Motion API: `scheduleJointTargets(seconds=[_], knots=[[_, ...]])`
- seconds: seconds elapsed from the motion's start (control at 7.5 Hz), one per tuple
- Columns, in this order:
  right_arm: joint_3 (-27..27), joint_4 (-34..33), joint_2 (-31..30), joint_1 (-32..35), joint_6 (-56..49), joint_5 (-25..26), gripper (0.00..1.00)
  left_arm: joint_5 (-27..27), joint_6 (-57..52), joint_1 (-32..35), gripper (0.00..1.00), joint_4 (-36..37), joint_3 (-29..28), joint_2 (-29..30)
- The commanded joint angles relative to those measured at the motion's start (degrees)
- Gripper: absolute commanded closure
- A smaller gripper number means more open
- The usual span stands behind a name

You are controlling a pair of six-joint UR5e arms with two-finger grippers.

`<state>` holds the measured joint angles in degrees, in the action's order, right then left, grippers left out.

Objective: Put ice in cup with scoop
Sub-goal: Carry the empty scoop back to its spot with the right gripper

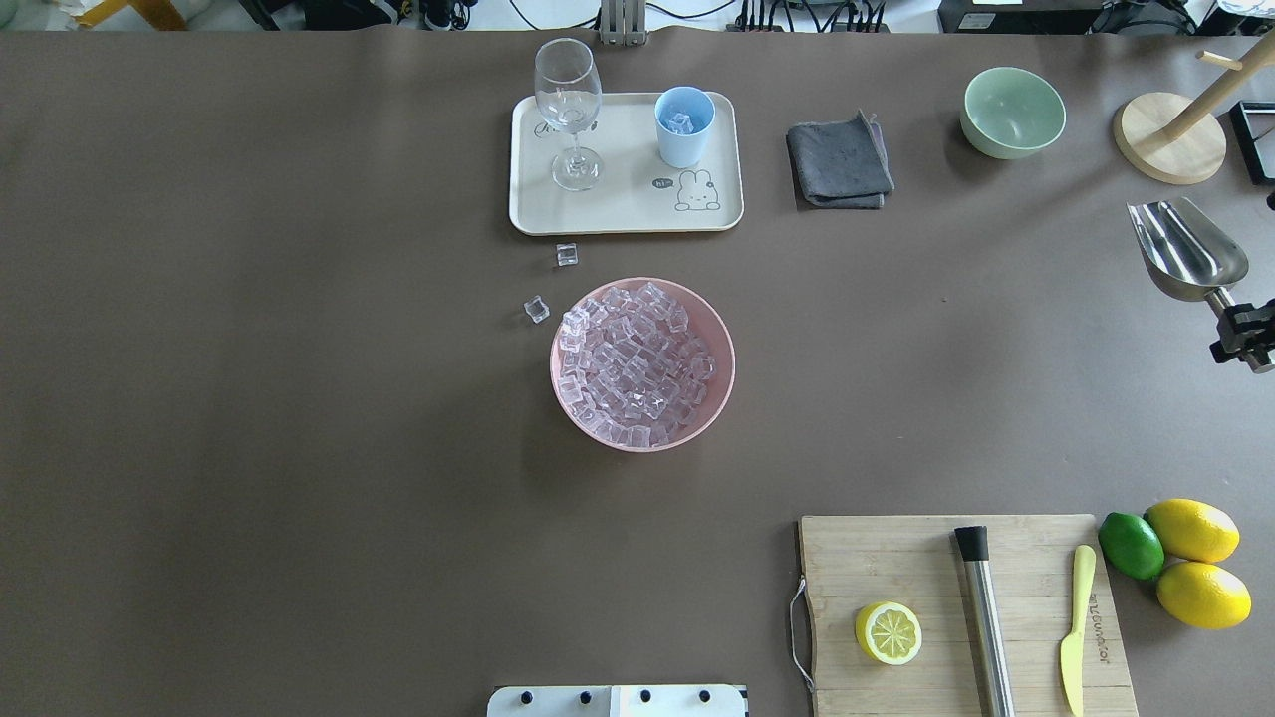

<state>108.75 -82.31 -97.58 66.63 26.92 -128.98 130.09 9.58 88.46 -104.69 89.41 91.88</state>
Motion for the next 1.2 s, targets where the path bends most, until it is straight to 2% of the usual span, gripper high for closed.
scheduleJointTargets(seconds=[0.0,0.27,0.53,0.67,0.8,0.93,1.07], knots=[[-5.29,12.50,-1.38,-4.29,9.18,0.30,1.00,0.25,0.00,-0.39,0.01,0.02,0.24,0.06],[-5.83,14.10,-0.68,-8.34,12.70,2.23,1.00,0.25,0.00,-1.10,0.01,0.02,0.33,0.14],[-7.75,16.90,-0.68,-9.41,13.51,2.59,1.00,0.25,0.00,-1.10,0.01,0.02,0.33,0.14],[-9.76,20.40,-0.68,-9.59,13.51,2.51,0.95,0.25,0.00,-1.10,0.01,0.02,0.33,0.14],[-9.61,20.78,-0.59,-9.50,13.60,2.33,0.61,0.25,0.00,-1.10,0.01,0.02,0.51,0.14],[-9.00,20.70,-0.59,-9.50,13.60,1.90,0.17,0.25,0.00,-1.10,0.01,0.02,0.51,0.23],[-7.69,20.18,-0.85,-9.33,13.07,1.72,0.00,0.25,0.00,-1.10,0.01,0.02,0.51,0.23]])
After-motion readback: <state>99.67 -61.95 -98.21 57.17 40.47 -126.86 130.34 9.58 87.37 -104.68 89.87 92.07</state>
